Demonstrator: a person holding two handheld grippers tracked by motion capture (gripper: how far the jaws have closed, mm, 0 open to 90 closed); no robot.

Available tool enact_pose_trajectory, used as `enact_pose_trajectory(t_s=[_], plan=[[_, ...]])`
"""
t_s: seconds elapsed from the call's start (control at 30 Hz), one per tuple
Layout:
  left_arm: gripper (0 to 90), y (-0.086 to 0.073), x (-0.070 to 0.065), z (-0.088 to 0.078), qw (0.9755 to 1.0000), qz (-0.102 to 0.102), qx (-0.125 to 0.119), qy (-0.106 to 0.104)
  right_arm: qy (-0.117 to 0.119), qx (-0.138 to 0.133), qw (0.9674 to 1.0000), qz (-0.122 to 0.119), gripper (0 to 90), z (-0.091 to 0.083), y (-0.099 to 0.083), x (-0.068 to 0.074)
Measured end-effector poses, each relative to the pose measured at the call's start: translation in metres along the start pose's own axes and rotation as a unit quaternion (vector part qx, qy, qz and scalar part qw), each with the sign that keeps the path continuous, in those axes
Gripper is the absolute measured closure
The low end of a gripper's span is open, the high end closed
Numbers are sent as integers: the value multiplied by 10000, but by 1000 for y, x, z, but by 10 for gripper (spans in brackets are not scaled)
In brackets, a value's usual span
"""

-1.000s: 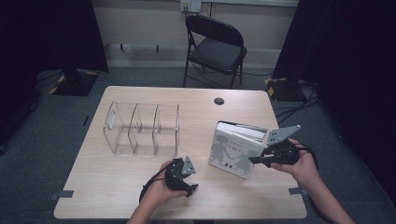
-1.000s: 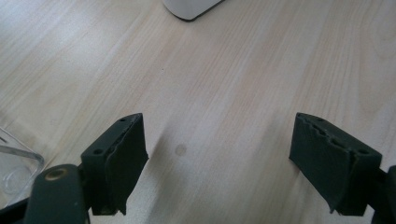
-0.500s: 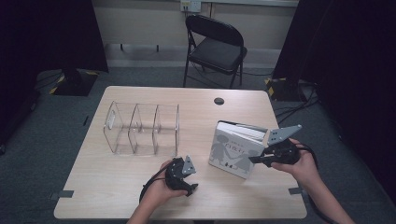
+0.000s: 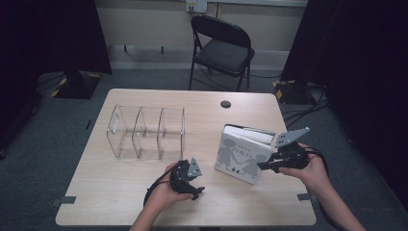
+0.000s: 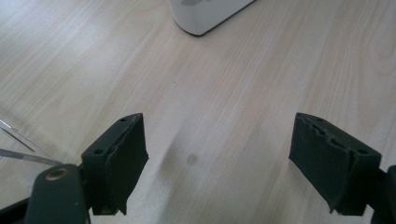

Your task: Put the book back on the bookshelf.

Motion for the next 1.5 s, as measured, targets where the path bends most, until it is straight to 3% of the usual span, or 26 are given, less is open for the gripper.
enact_pose_trajectory(t_s=[0.4,0.73,0.93,1.23,1.37,1.5], plan=[[188,12,9,1,9999,48,107,-103,-131,37,9999,104,565,1,-6,-4],[187,33,22,-1,9995,-126,79,-269,-181,-9,9997,166,488,1,-13,-8],[181,40,27,-3,9989,-87,269,-387,-170,47,9994,284,439,2,-19,-10],[179,50,34,-10,9960,-54,662,-604,-207,220,9987,414,276,13,-32,-13],[177,55,38,-15,9954,-52,709,-635,-143,253,9984,480,230,20,-39,-14],[177,63,44,-22,9950,29,749,-655,-283,205,9983,470,201,24,-48,-16]])
Point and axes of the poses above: each handheld gripper's, and its own axes: z roughly forward along the jaws, y roughly out of its top, x roughly to its left, the point moved 2 cm from there along z, roughly forward along the jaws, and after that the axes turned 12 degrees about z, right-handed, at the moved point
